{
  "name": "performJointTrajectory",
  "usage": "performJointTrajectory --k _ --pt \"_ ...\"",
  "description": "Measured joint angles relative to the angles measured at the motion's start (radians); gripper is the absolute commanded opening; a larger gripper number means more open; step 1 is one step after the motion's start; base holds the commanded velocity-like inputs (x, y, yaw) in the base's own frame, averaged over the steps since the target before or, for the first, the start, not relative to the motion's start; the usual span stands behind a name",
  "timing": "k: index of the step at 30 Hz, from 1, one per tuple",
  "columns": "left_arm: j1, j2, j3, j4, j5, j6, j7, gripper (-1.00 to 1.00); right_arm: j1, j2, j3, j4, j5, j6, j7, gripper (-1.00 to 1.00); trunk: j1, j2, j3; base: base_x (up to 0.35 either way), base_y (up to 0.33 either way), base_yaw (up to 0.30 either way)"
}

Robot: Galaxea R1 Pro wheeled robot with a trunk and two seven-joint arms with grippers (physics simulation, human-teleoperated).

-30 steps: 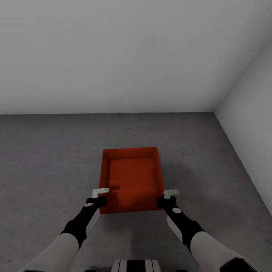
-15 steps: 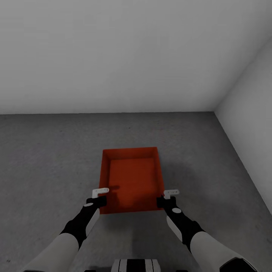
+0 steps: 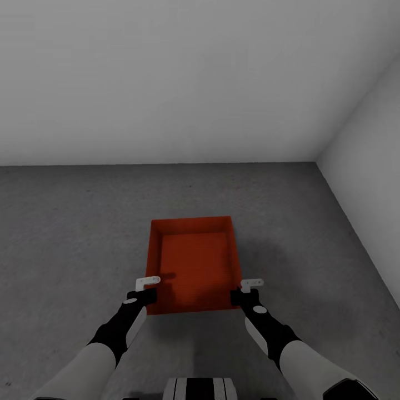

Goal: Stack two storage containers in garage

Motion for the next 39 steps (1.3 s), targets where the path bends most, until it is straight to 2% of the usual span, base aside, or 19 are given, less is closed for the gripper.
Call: performJointTrajectory --k 2,20,28,39 --pt "0.0 0.0 0.001 0.0 -0.001 0.0 0.0 -1.0 0.0 0.0 0.0 0.0 0.0 0.0 0.0 -1.0 0.0 0.0 0.0 0.0 0.0 0.0" --pt "0.0 0.0 0.0 0.0 -0.001 0.002 0.0 -1.0 0.0 0.0 0.0 0.001 0.0 0.0 0.0 -1.0 0.069 -0.126 -0.056 0.0 0.0 0.0" --pt "0.0 0.0 0.001 0.0 -0.001 0.0 0.0 -1.0 0.0 0.0 0.0 0.0 0.0 0.0 0.0 -1.0 0.069 -0.126 -0.056 0.0 0.0 0.0" --pt "0.0 0.0 0.0 0.0 0.0 0.002 0.0 -1.0 0.0 0.0 -0.001 0.001 0.001 0.0 0.0 -1.0 0.111 -0.203 -0.091 0.0 0.0 0.0"
